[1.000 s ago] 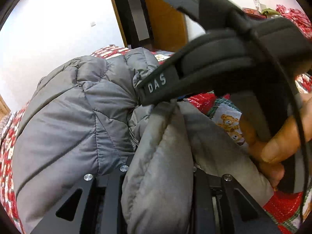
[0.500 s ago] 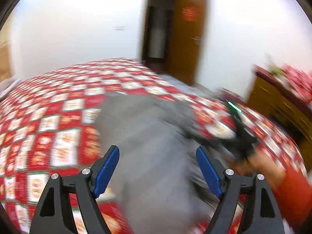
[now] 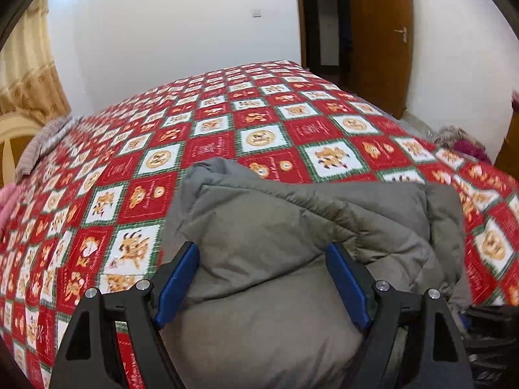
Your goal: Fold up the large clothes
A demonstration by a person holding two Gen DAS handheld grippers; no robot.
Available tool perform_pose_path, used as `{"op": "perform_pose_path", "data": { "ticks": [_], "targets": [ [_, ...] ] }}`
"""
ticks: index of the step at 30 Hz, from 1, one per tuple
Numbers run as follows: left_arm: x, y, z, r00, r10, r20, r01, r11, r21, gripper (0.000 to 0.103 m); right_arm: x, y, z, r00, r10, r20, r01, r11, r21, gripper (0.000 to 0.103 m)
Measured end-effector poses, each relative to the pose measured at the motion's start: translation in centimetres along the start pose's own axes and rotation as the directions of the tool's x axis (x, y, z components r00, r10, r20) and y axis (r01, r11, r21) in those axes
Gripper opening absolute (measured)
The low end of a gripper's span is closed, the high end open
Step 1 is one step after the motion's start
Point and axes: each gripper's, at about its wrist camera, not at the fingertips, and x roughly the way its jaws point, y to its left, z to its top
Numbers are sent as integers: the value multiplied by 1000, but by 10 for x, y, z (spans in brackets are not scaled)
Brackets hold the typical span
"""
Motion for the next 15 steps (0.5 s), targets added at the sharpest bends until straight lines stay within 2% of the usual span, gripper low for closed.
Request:
{"op": "perform_pose_path", "data": {
  "ticks": [5, 7, 12, 14, 15],
  "targets": [
    [19, 11, -9, 997, -72, 3, 72, 995, -74, 82, -3, -11, 0, 1000, 31, 7, -31, 998, 51, 27],
    [23, 10, -12, 997, -71, 6, 71, 994, -77, 82, -3, -12, 1, 1000, 27, 10, -27, 998, 52, 27],
    [34, -7, -14, 1000, 17, 0, -17, 1000, -19, 84, -19, -30, -3, 997, 62, 53, -68, 989, 130, 26],
    [37, -12, -15, 999, 49, -5, -49, 999, 1, 84, -30, -27, -2, 996, 14, 89, -22, 995, 95, 28],
    [37, -15, -15, 998, 69, -5, -69, 998, 15, 84, -38, -18, 1, 992, -49, 115, 46, 999, 28, 30]
  ]
}}
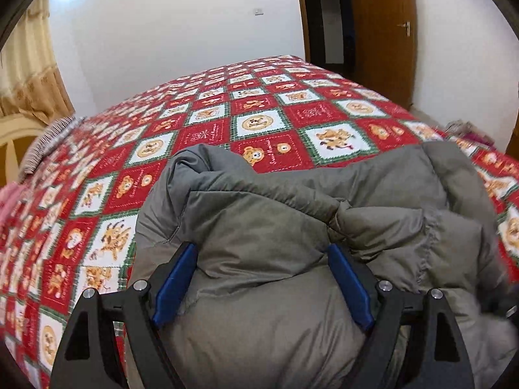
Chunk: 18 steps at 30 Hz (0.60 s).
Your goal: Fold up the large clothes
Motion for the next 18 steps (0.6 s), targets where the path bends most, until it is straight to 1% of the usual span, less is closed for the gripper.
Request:
{"op": "perform_pose_path", "data": {
  "ticks": [1, 2, 4, 6, 7, 9, 12, 14, 17, 18],
  "targets": [
    [0, -2, 0, 1000, 14, 2, -14, 1000, 10, 84, -4, 8, 4, 999, -48, 20, 49, 998, -49, 38],
    [0, -4, -1, 1000, 26, 5, -26, 999, 19, 84, -6, 16, 8, 995, -92, 36, 95, 991, -91, 50],
    [-1, -4, -1, 999, 32, 8, -32, 999, 21, 84, -4, 31, 23, 984, -167, 58, 174, 972, -155, 55],
    [-1, -3, -1, 999, 34, 9, -34, 999, 20, 84, 7, 35, 37, 975, -217, 41, 221, 956, -192, 56],
    [-1, -4, -2, 999, 40, 10, -40, 999, 23, 84, 13, 33, 42, 973, -228, 27, 229, 954, -195, 56],
    [-1, -4, -2, 999, 48, 11, -48, 998, 27, 84, 27, 21, 47, 968, -251, 10, 249, 950, -190, 53],
    [0, -5, -1, 999, 50, 11, -50, 998, 25, 84, 50, 11, 43, 964, -266, -1, 262, 948, -181, 49],
    [0, -5, -2, 999, 52, 13, -53, 998, 25, 84, 56, 15, 36, 958, -287, 29, 287, 938, -192, 49],
    [0, -6, -1, 998, 59, 17, -60, 998, 25, 84, 61, 27, 34, 934, -352, 65, 358, 904, -234, 49],
    [0, -7, -1, 998, 65, 17, -65, 998, 24, 84, 64, 28, 36, 930, -361, 70, 367, 900, -237, 49]
  ]
}}
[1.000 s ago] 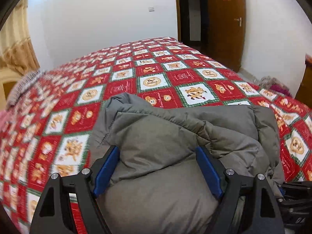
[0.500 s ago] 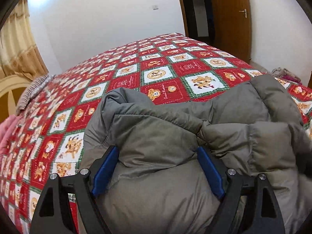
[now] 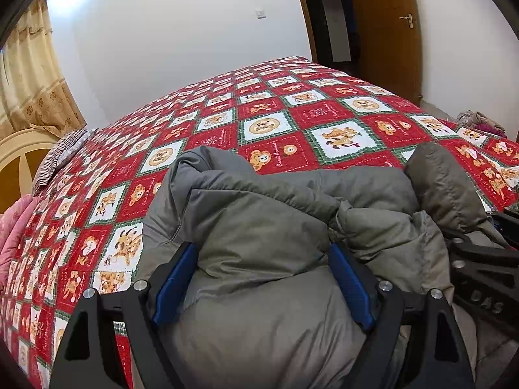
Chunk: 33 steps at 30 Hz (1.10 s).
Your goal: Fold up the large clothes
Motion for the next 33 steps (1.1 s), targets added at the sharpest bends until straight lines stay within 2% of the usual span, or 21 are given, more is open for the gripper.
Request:
{"op": "perform_pose_path", "data": {
  "ticks": [5, 8, 23, 28, 33],
  "targets": [
    [-3, -1, 1, 1000, 8, 5, -8, 1000, 0, 84, 2, 1, 0, 1000, -16, 11, 16, 1000, 2, 50],
    [-6, -1, 2, 1000, 20, -1, -20, 1000, 12, 84, 2, -2, -1, 1000, 1, 15, -1, 1000, 11, 50],
    [-12, 15, 1, 999, -32, 13, 32, 998, -61, 86, 2, -7, -2, 999, 32, 33, -33, 999, 37, 50],
    [-21, 33, 4, 998, -57, 11, 58, 992, -109, 86, 2, -7, -2, 999, 32, 36, -34, 999, 39, 50],
    [-45, 62, 3, 1000, -17, 23, 20, 988, -154, 86, 2, -7, -2, 999, 34, 37, -36, 998, 42, 50]
  ]
}}
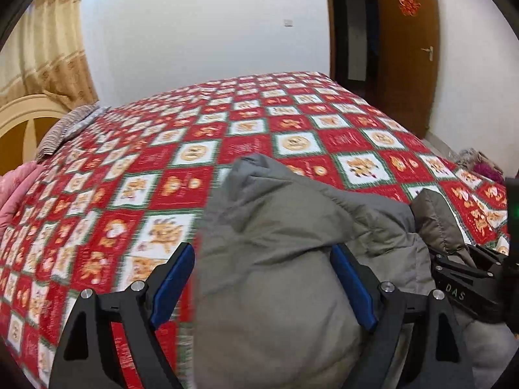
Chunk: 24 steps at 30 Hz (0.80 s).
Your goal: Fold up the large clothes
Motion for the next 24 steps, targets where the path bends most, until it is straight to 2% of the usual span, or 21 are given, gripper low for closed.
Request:
{"op": "perform_pose_path", "data": {
  "ticks": [5, 7, 9, 11, 13, 14, 16, 17, 18, 21, 23, 24],
  "targets": [
    [-26, 16, -18, 990, 126, 61, -127, 992, 21, 86, 0, 0, 0, 1000, 3, 1, -3, 1000, 4, 50],
    [-26, 27, -28, 987, 153, 46, -153, 988, -1, 87, 0, 0, 0, 1000, 2, 1, -2, 1000, 3, 50],
    [-14, 37, -36, 993, 116, -19, -116, 993, -33, 89, 0, 0, 0, 1000, 2, 1, -2, 1000, 3, 50],
    [5, 49, -41, 995, 8, -97, -17, 995, -94, 89, 0, 0, 0, 1000, 0, 2, 0, 1000, 2, 50],
    [26, 57, -44, 977, -114, -178, 87, 984, -154, 89, -1, 0, 0, 1000, -1, 2, 1, 1000, 3, 50],
    [38, 62, -45, 960, -183, -212, 142, 971, -193, 90, -1, 0, 0, 1000, 1, 1, -1, 1000, 6, 50],
    [52, 69, -49, 935, -262, -239, 195, 943, -268, 91, 0, 0, 0, 1000, 1, 1, -1, 1000, 6, 50],
    [55, 69, -50, 937, -264, -230, 198, 941, -273, 91, 0, 0, 0, 1000, 0, 1, 0, 1000, 5, 50],
    [54, 63, -50, 946, -233, -224, 179, 955, -236, 92, 0, 0, 0, 1000, -1, 1, 1, 1000, 5, 50],
    [52, 35, -45, 978, -90, -190, 79, 995, -66, 92, 0, 0, 0, 1000, -4, -1, 4, 1000, 10, 50],
    [56, 33, -44, 977, -91, -193, 84, 996, -41, 92, 0, 2, 0, 1000, -11, -7, 11, 1000, 3, 50],
    [61, 39, -44, 968, -130, -214, 118, 991, -68, 92, 1, 2, -1, 1000, -13, -11, 14, 1000, 6, 50]
  ]
}}
